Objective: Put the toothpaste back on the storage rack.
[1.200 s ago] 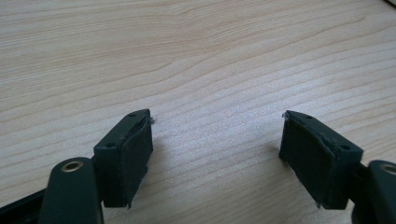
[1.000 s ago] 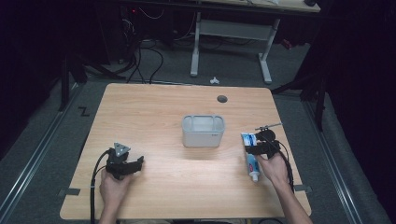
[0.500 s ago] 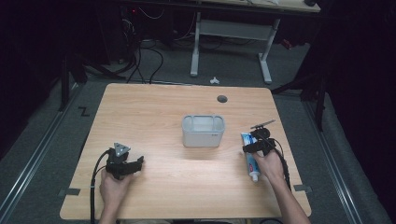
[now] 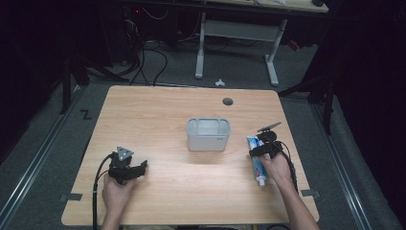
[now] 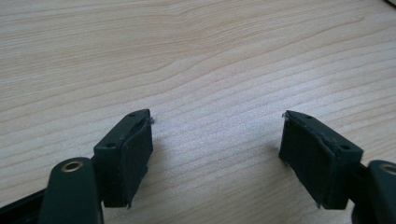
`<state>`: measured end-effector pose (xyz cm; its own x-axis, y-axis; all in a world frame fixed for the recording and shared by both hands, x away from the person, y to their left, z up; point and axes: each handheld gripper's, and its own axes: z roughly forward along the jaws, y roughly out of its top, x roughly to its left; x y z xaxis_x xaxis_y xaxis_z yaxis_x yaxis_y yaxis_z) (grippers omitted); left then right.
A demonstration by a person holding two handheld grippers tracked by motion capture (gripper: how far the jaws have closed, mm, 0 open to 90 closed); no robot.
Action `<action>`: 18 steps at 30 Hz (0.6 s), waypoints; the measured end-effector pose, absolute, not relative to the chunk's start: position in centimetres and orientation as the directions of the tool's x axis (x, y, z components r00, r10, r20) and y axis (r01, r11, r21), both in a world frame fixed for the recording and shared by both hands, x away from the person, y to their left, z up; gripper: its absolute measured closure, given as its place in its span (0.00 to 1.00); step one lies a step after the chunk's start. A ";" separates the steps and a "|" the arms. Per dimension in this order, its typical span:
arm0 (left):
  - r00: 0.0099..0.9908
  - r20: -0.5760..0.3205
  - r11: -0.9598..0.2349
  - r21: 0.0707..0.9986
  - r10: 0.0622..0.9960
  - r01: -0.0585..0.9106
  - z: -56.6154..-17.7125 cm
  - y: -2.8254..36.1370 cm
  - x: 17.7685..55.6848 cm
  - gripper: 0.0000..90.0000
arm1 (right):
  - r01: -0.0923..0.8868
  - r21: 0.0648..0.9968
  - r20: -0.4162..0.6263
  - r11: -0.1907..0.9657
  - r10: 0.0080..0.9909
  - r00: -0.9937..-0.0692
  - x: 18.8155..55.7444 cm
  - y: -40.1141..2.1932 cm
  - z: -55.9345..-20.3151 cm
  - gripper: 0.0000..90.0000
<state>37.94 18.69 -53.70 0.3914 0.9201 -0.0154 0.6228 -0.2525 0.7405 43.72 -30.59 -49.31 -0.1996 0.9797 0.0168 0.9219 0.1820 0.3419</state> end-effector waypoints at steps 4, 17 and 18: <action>0.392 -0.015 -0.253 0.740 0.920 0.623 -53.7 18.7 37.9 0.29 | 0.928 0.319 0.017 0.194 0.978 -0.210 43.9 -30.4 -49.6 0.43; 0.392 -0.015 -0.253 0.740 0.920 0.623 -53.7 18.7 37.9 0.29 | 0.924 0.300 -0.013 0.236 0.970 -0.244 43.9 -30.2 -49.4 0.55; 0.391 -0.015 -0.253 0.741 0.920 0.623 -53.7 18.7 37.9 0.29 | 0.926 0.293 -0.015 0.237 0.970 -0.243 43.9 -30.2 -49.4 0.56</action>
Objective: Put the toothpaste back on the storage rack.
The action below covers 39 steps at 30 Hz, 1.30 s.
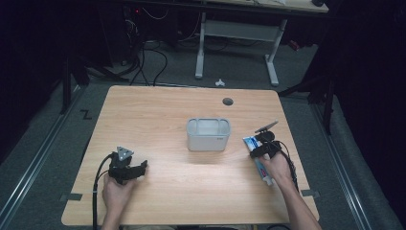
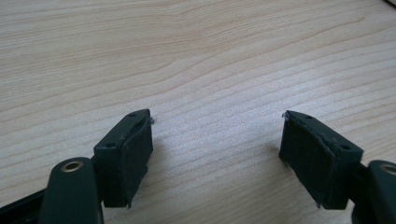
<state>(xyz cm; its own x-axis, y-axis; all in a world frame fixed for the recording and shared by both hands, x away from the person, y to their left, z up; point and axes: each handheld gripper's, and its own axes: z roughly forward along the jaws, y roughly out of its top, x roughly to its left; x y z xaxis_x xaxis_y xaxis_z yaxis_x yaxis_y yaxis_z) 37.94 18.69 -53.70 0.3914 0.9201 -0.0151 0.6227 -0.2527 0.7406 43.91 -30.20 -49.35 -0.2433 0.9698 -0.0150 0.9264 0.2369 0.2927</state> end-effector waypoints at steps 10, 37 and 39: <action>0.392 -0.016 -0.253 0.740 0.920 0.623 -53.7 18.7 37.9 0.29 | 0.916 0.317 -0.005 0.246 0.966 -0.258 43.6 -30.4 -48.9 0.75; 0.391 -0.015 -0.253 0.741 0.920 0.623 -53.7 18.7 37.9 0.29 | 0.891 0.371 0.044 0.263 0.953 -0.299 42.6 -31.2 -47.9 0.80; 0.392 -0.015 -0.253 0.741 0.920 0.623 -53.7 18.7 37.9 0.29 | 0.885 0.387 0.052 0.258 0.952 -0.300 42.4 -31.2 -47.6 0.81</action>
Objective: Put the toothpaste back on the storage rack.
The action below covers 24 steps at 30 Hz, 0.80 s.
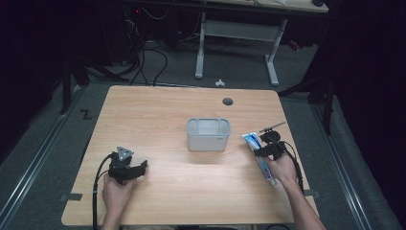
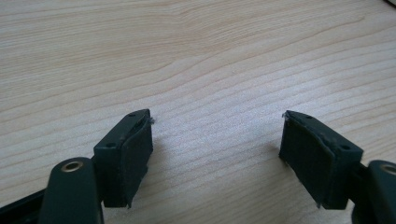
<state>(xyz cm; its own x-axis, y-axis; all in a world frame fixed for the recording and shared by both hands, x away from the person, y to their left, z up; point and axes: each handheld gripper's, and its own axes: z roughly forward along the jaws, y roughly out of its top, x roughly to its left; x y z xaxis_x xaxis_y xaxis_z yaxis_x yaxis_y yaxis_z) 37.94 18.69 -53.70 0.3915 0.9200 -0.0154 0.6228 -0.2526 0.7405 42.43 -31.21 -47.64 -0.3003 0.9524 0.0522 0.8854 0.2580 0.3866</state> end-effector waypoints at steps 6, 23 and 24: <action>0.392 -0.015 -0.253 0.741 0.920 0.623 -53.7 18.7 37.9 0.29 | 0.878 0.406 0.063 0.255 0.950 -0.305 42.2 -31.3 -47.2 0.81; 0.392 -0.015 -0.253 0.741 0.920 0.623 -53.7 18.7 37.9 0.29 | 0.836 0.489 0.104 0.248 0.935 -0.339 41.4 -31.4 -45.6 0.81; 0.392 -0.015 -0.253 0.741 0.920 0.623 -53.7 18.7 37.9 0.29 | 0.832 0.497 0.104 0.248 0.935 -0.340 41.3 -31.3 -45.5 0.81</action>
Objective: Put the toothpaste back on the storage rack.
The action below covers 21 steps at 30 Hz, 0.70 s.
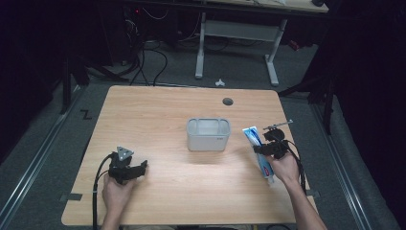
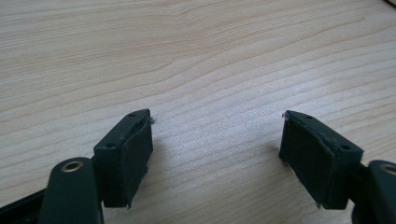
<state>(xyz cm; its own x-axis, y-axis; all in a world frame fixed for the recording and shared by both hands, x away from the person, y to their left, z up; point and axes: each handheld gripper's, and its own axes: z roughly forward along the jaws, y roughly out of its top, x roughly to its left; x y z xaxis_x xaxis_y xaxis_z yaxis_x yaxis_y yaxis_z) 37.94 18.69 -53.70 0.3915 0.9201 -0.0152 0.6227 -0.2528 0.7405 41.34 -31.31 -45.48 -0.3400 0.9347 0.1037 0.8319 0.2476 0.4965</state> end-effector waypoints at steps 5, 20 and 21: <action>0.391 -0.015 -0.253 0.741 0.920 0.623 -53.7 18.7 37.9 0.29 | 0.816 0.519 0.105 0.255 0.928 -0.357 41.1 -31.1 -44.8 0.81; 0.392 -0.016 -0.253 0.740 0.920 0.623 -53.7 18.7 37.9 0.29 | 0.766 0.591 0.132 0.255 0.905 -0.404 40.4 -30.7 -43.0 0.81; 0.392 -0.016 -0.253 0.740 0.920 0.623 -53.7 18.7 37.9 0.29 | 0.761 0.596 0.131 0.255 0.905 -0.406 40.3 -30.6 -42.9 0.81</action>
